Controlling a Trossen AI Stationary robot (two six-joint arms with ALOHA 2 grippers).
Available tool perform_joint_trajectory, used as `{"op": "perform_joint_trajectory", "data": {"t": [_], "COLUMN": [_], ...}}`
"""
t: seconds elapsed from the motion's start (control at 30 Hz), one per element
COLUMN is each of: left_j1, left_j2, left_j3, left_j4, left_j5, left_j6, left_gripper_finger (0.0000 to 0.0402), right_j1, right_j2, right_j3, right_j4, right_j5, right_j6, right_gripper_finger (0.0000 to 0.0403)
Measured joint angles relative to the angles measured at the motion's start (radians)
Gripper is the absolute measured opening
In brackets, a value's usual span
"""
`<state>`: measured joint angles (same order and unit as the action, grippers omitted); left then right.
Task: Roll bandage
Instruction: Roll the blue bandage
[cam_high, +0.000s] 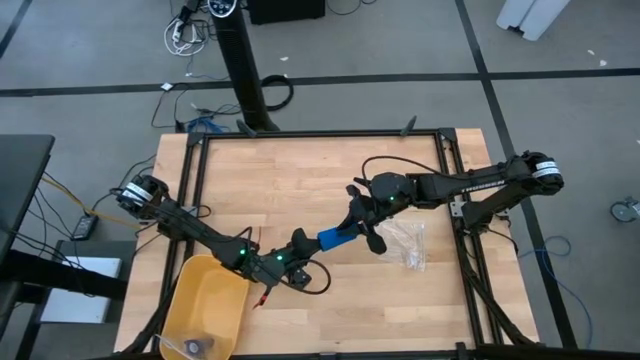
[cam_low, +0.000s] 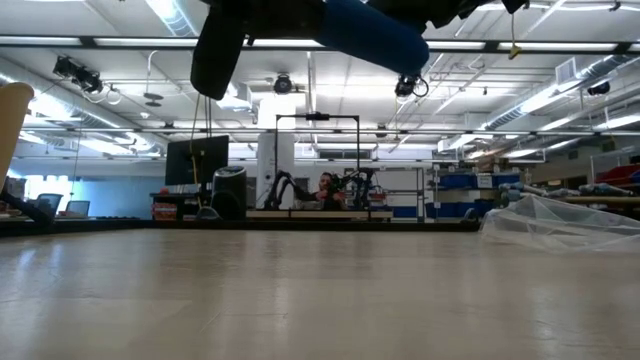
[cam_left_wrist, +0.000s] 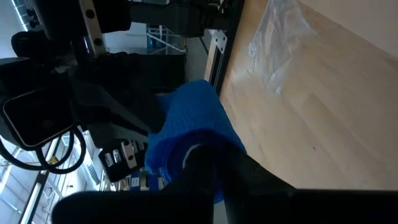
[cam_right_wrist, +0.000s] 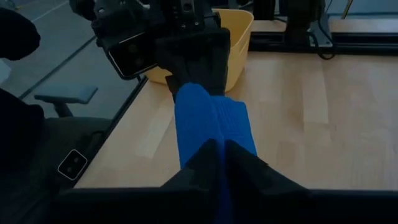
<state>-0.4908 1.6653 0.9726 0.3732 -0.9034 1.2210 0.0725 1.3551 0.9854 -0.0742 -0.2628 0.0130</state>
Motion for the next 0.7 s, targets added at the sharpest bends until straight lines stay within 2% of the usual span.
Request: {"op": "perform_joint_trajectory", "data": {"t": [0.13, 0.4, 0.7], "left_j1": [0.000, 0.000, -0.002], "left_j2": [0.000, 0.000, -0.001], "left_j3": [0.000, 0.000, 0.000], "left_j4": [-0.005, -0.014, -0.030], "left_j5": [-0.005, -0.034, -0.052], "left_j6": [-0.030, -0.129, -0.205], "left_gripper_finger": [0.0013, 0.0013, 0.0013], "right_j1": [0.015, 0.084, 0.204], "right_j2": [0.000, -0.024, -0.095], "right_j3": [0.000, -0.002, -0.002], "right_j4": [0.000, -0.005, -0.044], "right_j5": [0.029, 0.069, 0.251], "right_j6": [-0.015, -0.017, -0.034], "right_gripper_finger": [0.0004, 0.0005, 0.0004]}}
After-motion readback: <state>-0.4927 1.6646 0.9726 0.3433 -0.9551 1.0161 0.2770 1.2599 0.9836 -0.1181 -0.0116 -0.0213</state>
